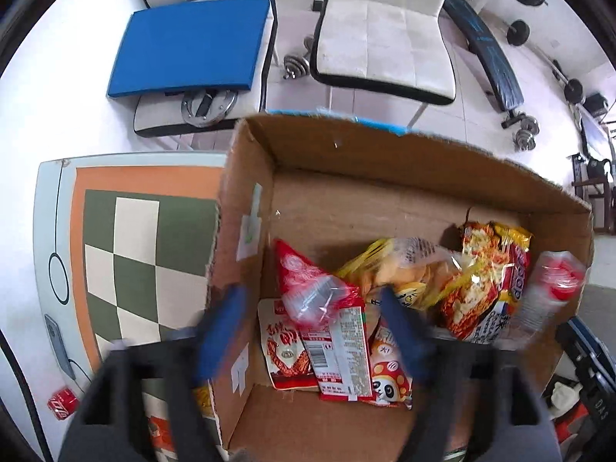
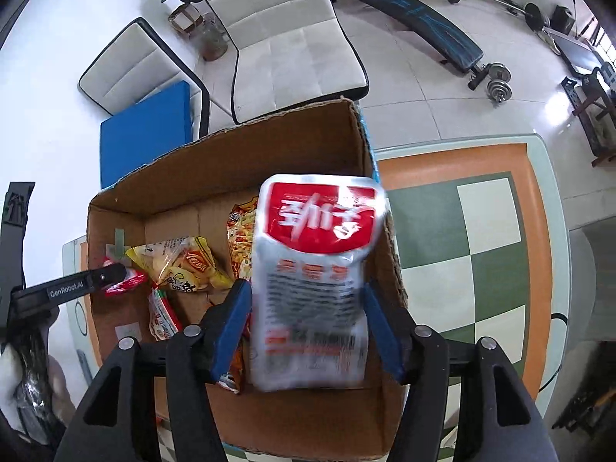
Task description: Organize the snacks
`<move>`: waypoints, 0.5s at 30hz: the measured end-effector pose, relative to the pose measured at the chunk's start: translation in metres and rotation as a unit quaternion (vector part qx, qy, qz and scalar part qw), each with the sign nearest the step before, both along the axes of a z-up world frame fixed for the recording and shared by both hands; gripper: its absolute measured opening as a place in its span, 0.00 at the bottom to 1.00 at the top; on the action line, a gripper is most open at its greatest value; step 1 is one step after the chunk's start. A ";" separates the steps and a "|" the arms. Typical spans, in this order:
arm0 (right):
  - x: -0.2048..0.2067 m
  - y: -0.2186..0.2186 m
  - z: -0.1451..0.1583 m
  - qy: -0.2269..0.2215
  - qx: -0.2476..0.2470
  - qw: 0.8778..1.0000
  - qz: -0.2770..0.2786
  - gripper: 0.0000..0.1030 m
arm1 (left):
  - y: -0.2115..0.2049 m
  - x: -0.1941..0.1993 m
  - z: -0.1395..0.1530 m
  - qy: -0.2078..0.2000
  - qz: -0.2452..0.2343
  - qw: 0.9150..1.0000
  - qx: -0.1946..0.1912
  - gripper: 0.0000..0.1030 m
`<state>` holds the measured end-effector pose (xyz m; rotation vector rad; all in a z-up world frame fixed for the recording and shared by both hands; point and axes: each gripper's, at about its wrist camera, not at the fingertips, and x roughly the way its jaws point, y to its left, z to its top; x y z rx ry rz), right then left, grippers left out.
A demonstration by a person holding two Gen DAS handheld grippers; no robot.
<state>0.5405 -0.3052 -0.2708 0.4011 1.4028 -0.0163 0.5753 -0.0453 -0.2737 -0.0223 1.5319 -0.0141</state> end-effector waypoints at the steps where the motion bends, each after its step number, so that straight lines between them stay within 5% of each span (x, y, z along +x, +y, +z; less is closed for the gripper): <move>1: 0.001 0.002 0.001 0.000 0.000 1.000 0.005 0.62 | 0.001 0.000 0.002 -0.004 0.003 1.000 -0.004 0.80; 12: -0.013 0.012 0.009 -0.004 0.044 0.999 0.012 0.88 | -0.003 -0.022 0.050 -0.105 -0.020 0.994 0.004 0.80; 15: -0.025 0.016 0.011 -0.008 0.038 0.999 0.019 0.92 | -0.005 -0.037 0.059 -0.112 -0.026 0.993 0.006 0.87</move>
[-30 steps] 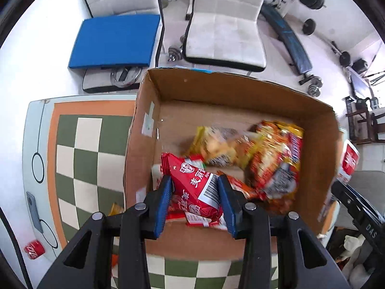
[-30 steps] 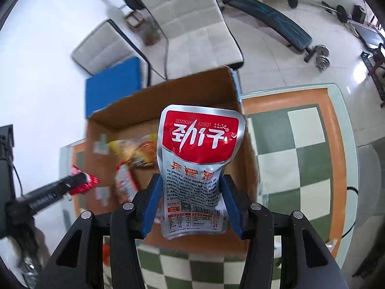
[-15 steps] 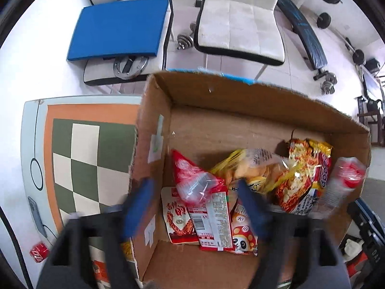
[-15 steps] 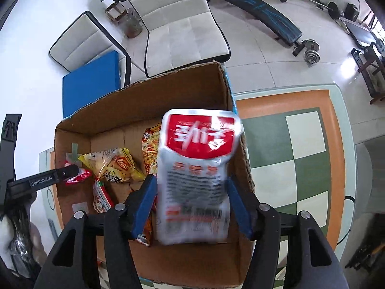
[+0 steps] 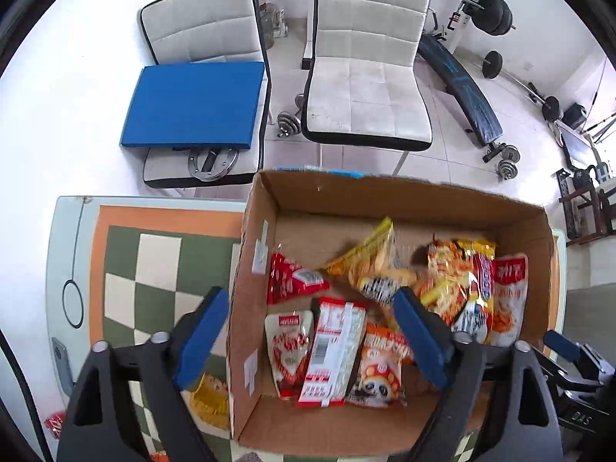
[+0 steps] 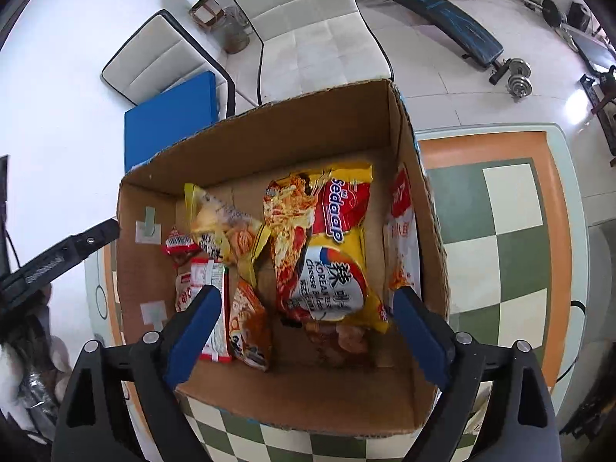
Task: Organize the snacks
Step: 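Reach the left tool to the watermelon gum bag while the right tool reaches the cookie packet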
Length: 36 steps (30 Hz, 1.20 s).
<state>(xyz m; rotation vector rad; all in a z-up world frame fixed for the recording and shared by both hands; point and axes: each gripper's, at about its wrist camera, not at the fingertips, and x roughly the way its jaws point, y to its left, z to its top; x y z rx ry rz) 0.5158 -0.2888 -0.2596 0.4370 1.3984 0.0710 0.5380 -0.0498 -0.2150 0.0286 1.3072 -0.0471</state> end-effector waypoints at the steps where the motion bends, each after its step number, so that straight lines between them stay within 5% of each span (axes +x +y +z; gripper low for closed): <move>1: -0.004 0.002 0.001 -0.001 -0.006 1.000 0.003 0.93 | 0.000 -0.008 0.004 -0.006 -0.001 1.000 0.002 0.87; 14: -0.093 0.042 0.064 -0.083 -0.018 0.995 0.049 0.93 | 0.016 -0.131 0.037 -0.066 0.025 0.997 -0.045 0.87; 18: -0.125 0.024 0.060 -0.075 0.023 0.997 -0.026 0.93 | 0.035 -0.166 0.014 -0.041 0.060 0.995 -0.064 0.87; 21: -0.153 -0.008 0.029 -0.038 0.054 0.992 -0.106 0.89 | 0.052 -0.180 -0.018 -0.002 0.099 0.992 -0.084 0.87; 27: -0.169 -0.034 -0.036 0.022 0.031 0.990 -0.138 0.84 | 0.086 -0.186 -0.094 0.073 0.194 0.969 -0.131 0.87; 32: -0.168 -0.040 -0.067 0.035 0.014 0.988 -0.151 0.84 | 0.103 -0.178 -0.133 0.089 0.272 0.943 -0.169 0.87; 36: -0.165 -0.036 -0.074 0.034 0.001 0.989 -0.145 0.84 | 0.101 -0.167 -0.154 0.095 0.293 0.936 -0.172 0.87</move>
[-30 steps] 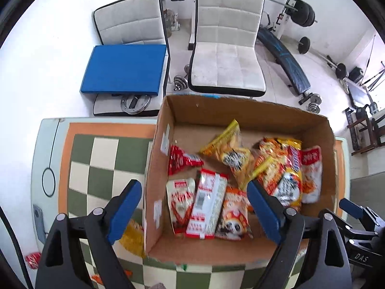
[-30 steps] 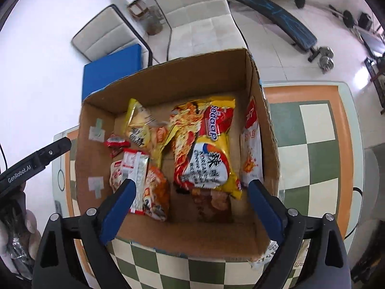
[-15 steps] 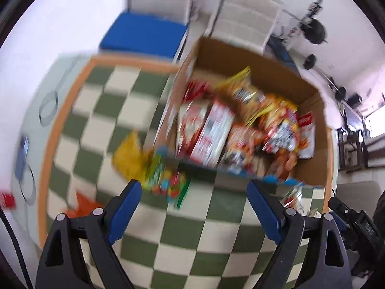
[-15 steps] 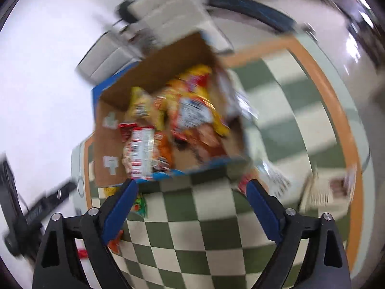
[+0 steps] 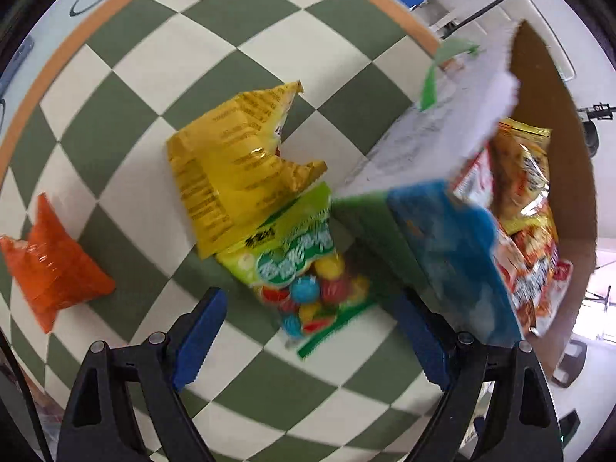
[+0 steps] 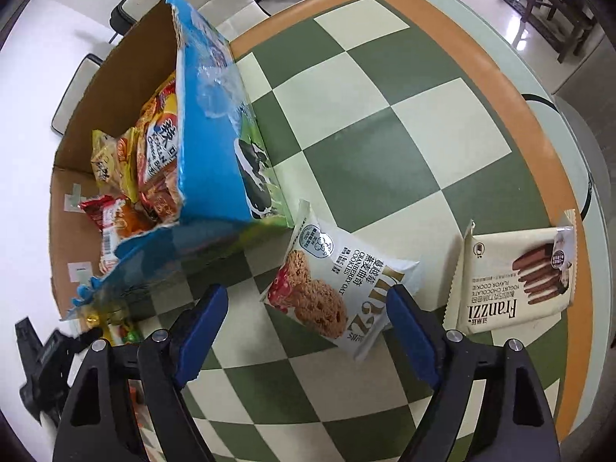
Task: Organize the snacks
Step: 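Reach the left tool to the watermelon gum bag while the right tool reaches the cookie packet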
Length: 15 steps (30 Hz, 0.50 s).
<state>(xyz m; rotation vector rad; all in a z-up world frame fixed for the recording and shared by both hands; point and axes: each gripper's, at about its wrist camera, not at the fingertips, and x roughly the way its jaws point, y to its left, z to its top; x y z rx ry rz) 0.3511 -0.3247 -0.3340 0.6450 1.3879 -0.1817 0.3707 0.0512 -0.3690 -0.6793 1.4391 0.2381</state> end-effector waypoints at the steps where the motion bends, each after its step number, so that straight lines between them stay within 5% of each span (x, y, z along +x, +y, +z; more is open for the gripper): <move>1: 0.000 0.001 -0.001 0.000 -0.001 1.000 0.001 0.84 | 0.001 0.000 -0.001 -0.010 0.009 1.000 -0.006 0.87; 13: 0.013 0.012 0.004 0.005 -0.030 0.999 0.037 0.84 | -0.017 0.003 -0.018 0.028 -0.020 0.999 0.026 0.87; 15: 0.017 0.011 0.000 0.011 -0.020 0.999 0.042 0.84 | -0.021 0.001 -0.015 0.019 -0.036 0.999 0.031 0.79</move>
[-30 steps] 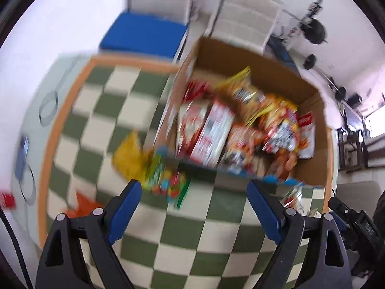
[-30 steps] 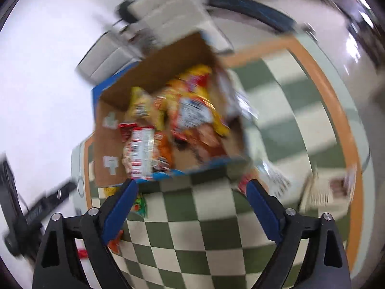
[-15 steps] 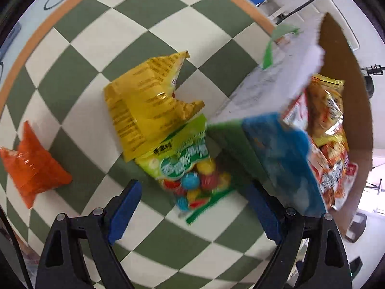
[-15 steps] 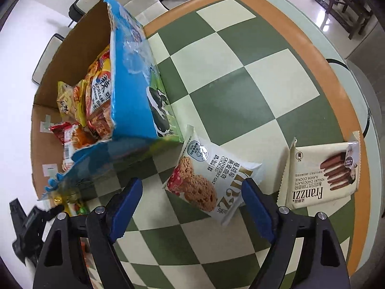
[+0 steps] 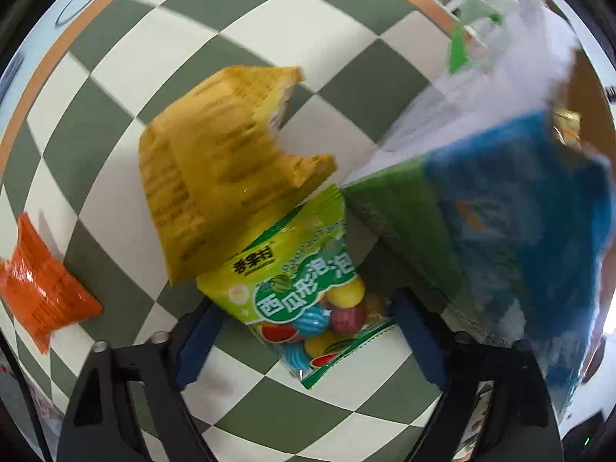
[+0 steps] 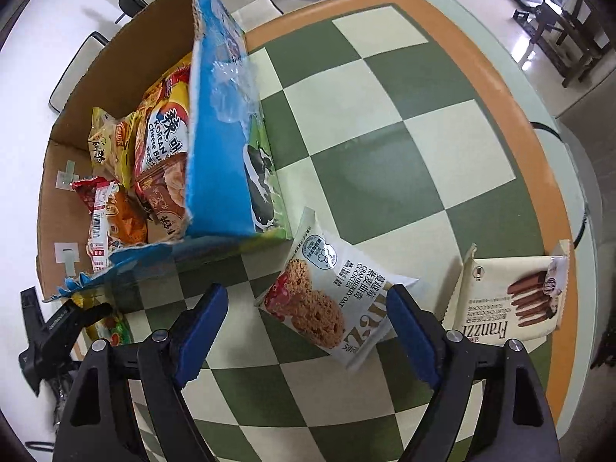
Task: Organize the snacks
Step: 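Reach the left tool to the watermelon gum bag while the right tool reaches the cookie packet, then grasp the gum bag with the left tool while the right tool grasps the cookie packet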
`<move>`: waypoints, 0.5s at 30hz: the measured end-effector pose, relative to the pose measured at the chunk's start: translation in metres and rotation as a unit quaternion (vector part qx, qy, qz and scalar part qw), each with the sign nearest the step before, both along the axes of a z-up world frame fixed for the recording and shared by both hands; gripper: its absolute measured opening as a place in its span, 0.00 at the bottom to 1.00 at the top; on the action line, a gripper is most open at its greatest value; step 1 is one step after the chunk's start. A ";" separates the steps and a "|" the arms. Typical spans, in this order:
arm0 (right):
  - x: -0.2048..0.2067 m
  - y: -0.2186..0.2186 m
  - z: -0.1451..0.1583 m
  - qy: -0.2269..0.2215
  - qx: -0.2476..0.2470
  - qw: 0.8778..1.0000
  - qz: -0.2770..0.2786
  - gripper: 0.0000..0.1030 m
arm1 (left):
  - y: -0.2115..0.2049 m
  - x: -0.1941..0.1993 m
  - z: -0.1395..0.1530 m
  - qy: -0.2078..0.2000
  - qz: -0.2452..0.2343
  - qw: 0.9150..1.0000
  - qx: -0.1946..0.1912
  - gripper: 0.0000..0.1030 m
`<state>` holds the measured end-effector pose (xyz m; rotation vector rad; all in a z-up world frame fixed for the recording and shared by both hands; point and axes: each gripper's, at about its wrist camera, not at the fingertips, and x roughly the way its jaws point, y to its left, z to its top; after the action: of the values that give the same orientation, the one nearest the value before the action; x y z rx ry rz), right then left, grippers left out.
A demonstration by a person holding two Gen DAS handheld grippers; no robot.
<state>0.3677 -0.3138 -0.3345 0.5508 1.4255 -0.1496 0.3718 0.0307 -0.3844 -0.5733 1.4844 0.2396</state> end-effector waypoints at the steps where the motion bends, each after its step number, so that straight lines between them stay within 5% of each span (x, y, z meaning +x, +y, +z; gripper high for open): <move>1: 0.002 -0.001 -0.003 0.006 0.002 1.000 0.005 0.84 | -0.001 -0.003 0.001 -0.002 -0.007 1.000 0.004 0.78; 8: 0.023 0.006 -0.023 0.035 0.019 0.996 0.086 0.84 | -0.016 -0.036 0.006 0.002 -0.071 0.997 0.031 0.71; 15: 0.028 0.044 -0.033 0.063 -0.043 0.971 0.225 0.84 | -0.063 -0.088 0.002 0.021 -0.189 0.979 0.069 0.71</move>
<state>0.3961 -0.2693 -0.3674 0.1384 1.6255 0.1193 0.2836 -0.0321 -0.3829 -0.1677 1.5718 0.0561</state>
